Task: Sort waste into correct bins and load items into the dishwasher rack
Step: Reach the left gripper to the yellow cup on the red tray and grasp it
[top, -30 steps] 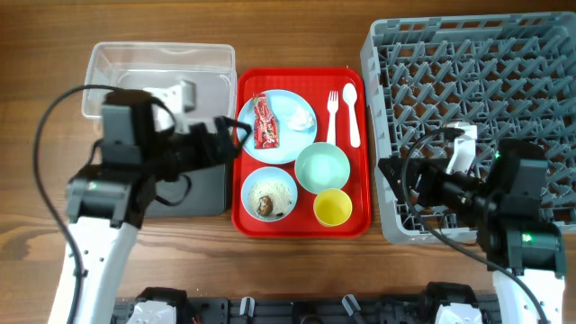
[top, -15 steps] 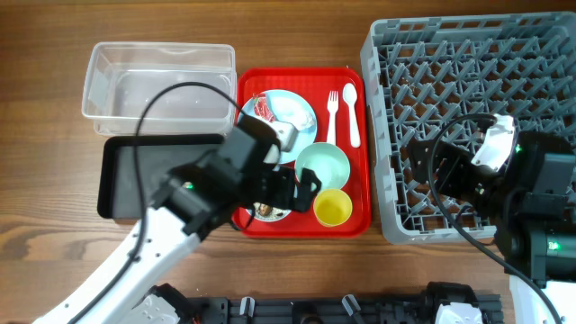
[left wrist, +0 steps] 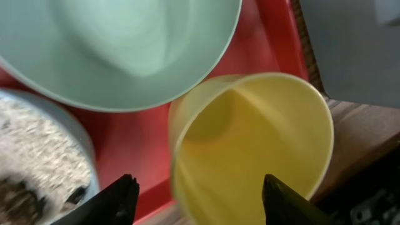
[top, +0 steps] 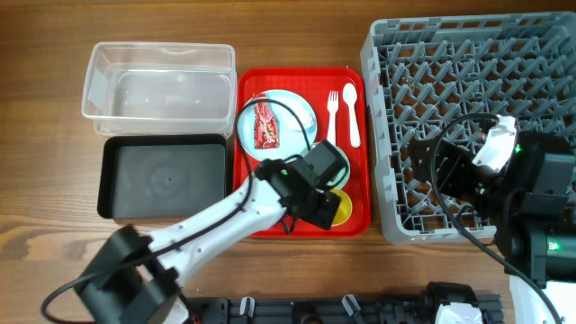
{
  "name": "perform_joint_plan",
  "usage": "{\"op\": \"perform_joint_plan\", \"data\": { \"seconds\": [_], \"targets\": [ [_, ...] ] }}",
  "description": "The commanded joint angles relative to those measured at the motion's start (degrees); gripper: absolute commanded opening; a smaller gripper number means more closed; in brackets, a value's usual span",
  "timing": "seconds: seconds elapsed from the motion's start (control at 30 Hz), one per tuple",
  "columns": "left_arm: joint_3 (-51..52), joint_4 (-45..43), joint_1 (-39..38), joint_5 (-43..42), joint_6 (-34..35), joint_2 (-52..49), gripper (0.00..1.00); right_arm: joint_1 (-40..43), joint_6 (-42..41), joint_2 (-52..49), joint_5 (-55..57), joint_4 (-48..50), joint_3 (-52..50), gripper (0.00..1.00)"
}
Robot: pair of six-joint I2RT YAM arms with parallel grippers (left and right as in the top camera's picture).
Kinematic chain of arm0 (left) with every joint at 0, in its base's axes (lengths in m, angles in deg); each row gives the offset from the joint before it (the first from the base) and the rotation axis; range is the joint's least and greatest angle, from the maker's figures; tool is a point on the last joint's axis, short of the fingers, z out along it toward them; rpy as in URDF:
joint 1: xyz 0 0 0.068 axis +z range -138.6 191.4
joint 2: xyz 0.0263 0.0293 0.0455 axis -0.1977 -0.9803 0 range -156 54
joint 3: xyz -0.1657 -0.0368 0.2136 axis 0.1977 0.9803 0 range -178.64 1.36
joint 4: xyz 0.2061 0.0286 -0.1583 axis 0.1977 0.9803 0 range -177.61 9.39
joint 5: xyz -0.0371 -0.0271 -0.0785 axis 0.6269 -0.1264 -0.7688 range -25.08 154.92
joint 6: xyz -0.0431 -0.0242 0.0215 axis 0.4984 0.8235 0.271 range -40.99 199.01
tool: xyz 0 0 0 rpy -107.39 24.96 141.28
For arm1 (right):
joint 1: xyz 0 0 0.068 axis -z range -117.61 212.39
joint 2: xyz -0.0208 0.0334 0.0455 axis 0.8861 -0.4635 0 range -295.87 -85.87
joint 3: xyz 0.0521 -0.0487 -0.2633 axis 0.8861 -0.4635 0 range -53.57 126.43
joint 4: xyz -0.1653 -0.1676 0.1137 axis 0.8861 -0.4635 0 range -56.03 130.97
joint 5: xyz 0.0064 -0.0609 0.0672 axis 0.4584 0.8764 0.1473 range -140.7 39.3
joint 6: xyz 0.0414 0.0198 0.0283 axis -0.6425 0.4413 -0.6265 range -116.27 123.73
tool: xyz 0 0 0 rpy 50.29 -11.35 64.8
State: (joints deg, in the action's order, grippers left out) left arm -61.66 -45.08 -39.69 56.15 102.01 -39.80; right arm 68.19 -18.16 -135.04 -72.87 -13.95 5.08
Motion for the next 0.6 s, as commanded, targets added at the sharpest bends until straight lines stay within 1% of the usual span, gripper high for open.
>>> {"op": "perform_joint_plan", "data": {
  "seconds": [0.0, 0.03, 0.07, 0.1, 0.13, 0.17, 0.33, 0.43, 0.5, 0.57],
  "targets": [
    [-0.94, -2.12, -0.42, 0.96, -0.26, -2.40, 0.50, 0.17, -0.83, 0.20, 0.96, -0.07, 0.70, 1.00],
    [-0.94, -2.32, -0.42, 0.96, -0.26, -2.69, 0.41, 0.17, -0.83, 0.20, 0.94, -0.07, 0.70, 1.00],
    [-0.94, -2.32, -0.39, 0.96, -0.26, -2.86, 0.26, 0.17, -0.81, 0.20, 0.98, -0.09, 0.70, 1.00],
    [-0.94, -2.29, -0.39, 0.96, -0.26, -2.86, 0.15, 0.17, -0.79, 0.20, 0.98, -0.07, 0.70, 1.00],
    [-0.96, -2.29, -0.39, 0.96, -0.26, -2.84, 0.06, 0.17, -0.81, 0.20, 0.96, -0.04, 0.70, 1.00],
    [-0.96, -2.29, -0.39, 0.96, -0.26, -2.64, 0.04, 0.17, -0.81, 0.20, 0.96, 0.00, 0.70, 1.00],
    [-2.27, 0.81, 0.15, -0.44, 1.70, 1.01, 0.04, 0.17, -0.79, 0.20, 0.98, 0.02, 0.70, 1.00],
    [-4.24, 2.51, 2.51, -6.47, 1.60, 4.63, 0.04, 0.17, -0.83, 0.20, 0.98, 0.00, 0.70, 1.00],
    [-5.60, 2.93, 5.73, -12.04, 1.22, 7.61, 0.04, 0.17, -2.25, 0.20, 0.70, 0.04, 0.70, 1.00],
    [-6.43, 2.47, 10.47, -18.88, 1.22, 10.75, 0.04, 0.17, -0.90, 0.20, -3.91, 1.40, 0.70, 1.00]
  ]
}}
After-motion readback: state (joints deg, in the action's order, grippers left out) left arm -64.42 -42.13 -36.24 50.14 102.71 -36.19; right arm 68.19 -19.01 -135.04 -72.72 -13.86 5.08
